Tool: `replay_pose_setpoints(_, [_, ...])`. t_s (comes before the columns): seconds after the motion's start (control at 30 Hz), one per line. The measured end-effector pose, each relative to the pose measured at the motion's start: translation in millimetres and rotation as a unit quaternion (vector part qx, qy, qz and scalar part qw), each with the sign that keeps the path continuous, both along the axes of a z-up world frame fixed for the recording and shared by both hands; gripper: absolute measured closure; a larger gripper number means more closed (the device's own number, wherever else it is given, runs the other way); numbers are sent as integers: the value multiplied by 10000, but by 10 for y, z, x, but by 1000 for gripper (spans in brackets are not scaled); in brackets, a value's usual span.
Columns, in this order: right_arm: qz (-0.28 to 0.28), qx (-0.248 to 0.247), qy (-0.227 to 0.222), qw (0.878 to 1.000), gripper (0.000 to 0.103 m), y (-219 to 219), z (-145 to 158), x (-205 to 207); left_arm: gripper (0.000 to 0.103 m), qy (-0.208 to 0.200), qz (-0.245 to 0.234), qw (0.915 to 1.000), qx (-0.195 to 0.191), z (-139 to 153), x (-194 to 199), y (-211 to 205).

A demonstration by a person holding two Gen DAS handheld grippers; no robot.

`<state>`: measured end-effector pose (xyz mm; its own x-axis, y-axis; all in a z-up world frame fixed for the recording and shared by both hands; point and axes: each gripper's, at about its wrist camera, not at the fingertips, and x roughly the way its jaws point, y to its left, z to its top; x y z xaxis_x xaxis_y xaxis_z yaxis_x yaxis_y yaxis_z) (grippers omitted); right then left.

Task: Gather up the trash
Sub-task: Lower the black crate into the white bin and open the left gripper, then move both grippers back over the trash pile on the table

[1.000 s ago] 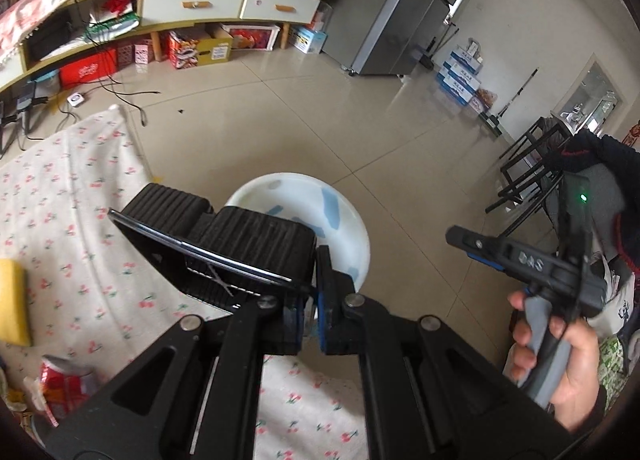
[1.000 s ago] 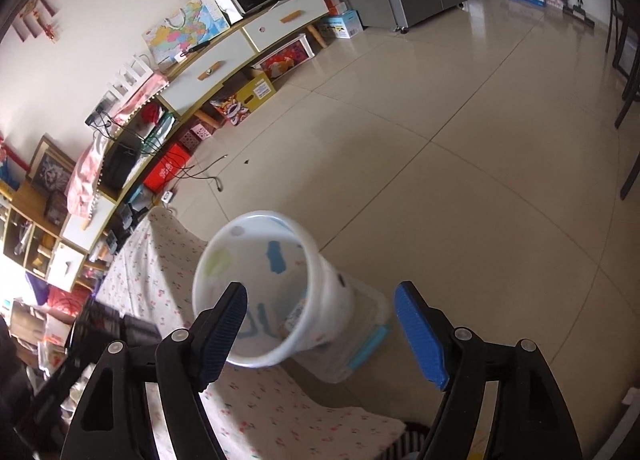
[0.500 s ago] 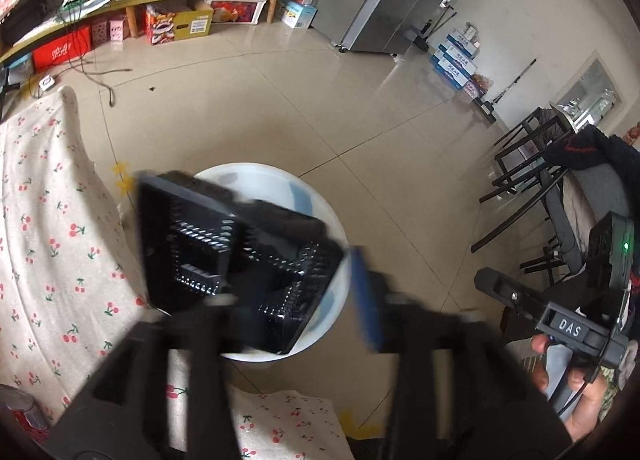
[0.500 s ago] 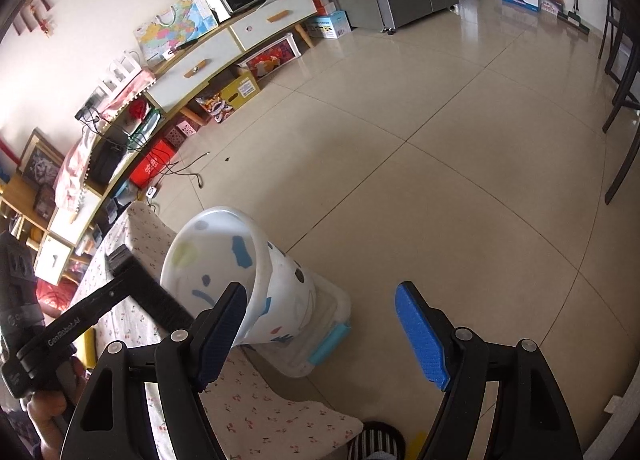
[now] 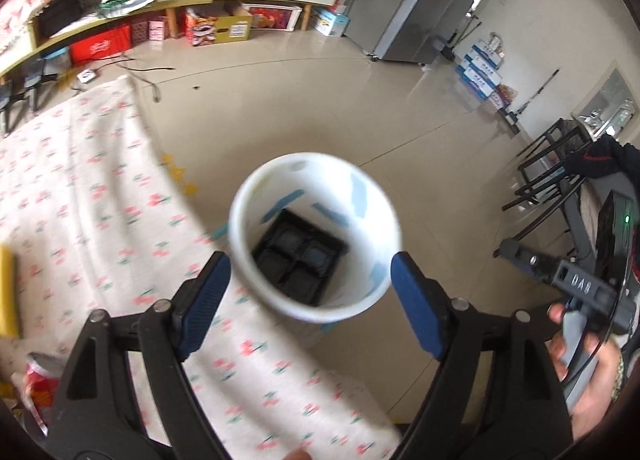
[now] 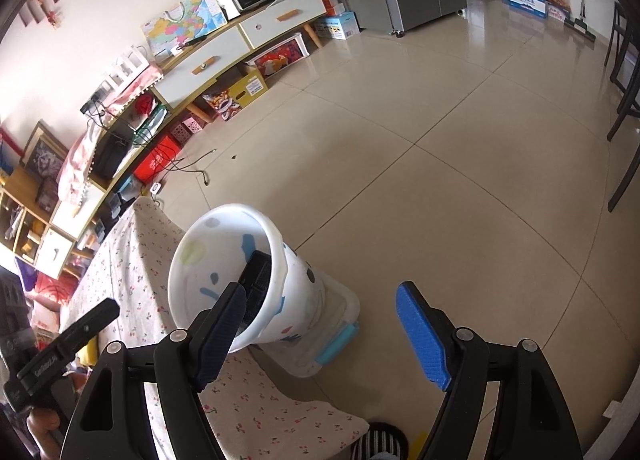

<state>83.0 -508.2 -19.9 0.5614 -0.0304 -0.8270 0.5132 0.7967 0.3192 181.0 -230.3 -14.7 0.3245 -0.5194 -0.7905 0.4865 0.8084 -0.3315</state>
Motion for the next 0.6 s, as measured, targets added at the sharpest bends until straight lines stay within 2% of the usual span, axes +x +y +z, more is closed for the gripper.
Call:
replay_pose_setpoints(0.2, [200,-113,30,9997,22,170,71,100,13,-196,391,9988,237,84,-72,491])
replay_pose_setpoints(0.33, [383,-208,49,9990,20,349,129,152,4,-356,632,9968,326,142,-159,843])
replay_pose_setpoints(0.6, [853,-326,81,9958,18,881,216,301,1,-422,1168,9912,452,199,-233,1580])
